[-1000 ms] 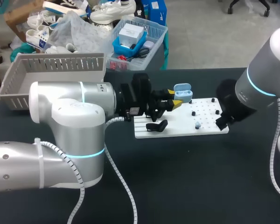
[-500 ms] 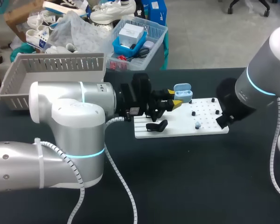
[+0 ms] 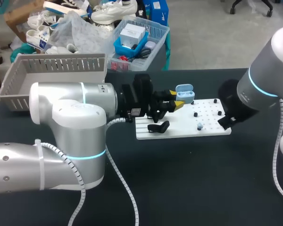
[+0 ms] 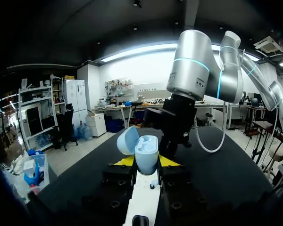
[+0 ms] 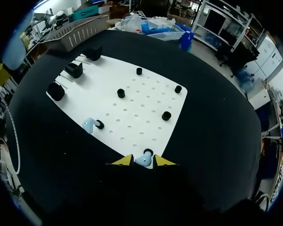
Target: Pick up each earbud case from the left stands, insert the matching earbuds, close the lid, and place the case in the box.
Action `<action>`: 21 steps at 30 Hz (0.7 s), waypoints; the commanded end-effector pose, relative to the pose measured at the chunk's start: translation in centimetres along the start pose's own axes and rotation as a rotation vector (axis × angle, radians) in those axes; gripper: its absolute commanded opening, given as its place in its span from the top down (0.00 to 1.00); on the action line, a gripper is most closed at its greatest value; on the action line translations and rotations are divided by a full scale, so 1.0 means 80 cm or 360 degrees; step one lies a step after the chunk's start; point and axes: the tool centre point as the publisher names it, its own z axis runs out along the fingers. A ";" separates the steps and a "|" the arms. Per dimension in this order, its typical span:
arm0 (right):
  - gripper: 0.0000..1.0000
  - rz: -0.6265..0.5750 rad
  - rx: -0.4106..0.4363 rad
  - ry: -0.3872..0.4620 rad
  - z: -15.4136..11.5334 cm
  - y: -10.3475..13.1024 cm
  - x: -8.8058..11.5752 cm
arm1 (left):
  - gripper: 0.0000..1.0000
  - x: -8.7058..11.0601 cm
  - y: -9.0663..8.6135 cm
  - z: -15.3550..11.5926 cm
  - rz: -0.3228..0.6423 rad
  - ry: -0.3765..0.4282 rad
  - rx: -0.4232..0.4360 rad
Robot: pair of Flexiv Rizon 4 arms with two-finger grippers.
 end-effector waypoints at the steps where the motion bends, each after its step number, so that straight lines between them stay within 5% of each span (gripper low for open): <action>1: 0.76 0.0004 0.0008 -0.0001 0.002 0.001 0.000 | 1.00 0.000 -0.002 0.001 0.0000 -0.0004 -0.0011; 17: 0.88 0.0030 0.0007 0.0003 0.003 0.001 0.000 | 1.00 0.000 -0.002 0.001 0.0000 -0.0004 -0.0011; 21: 1.00 0.0036 0.0008 0.0004 0.003 0.001 0.001 | 1.00 0.000 -0.002 0.001 0.0000 -0.0004 -0.0011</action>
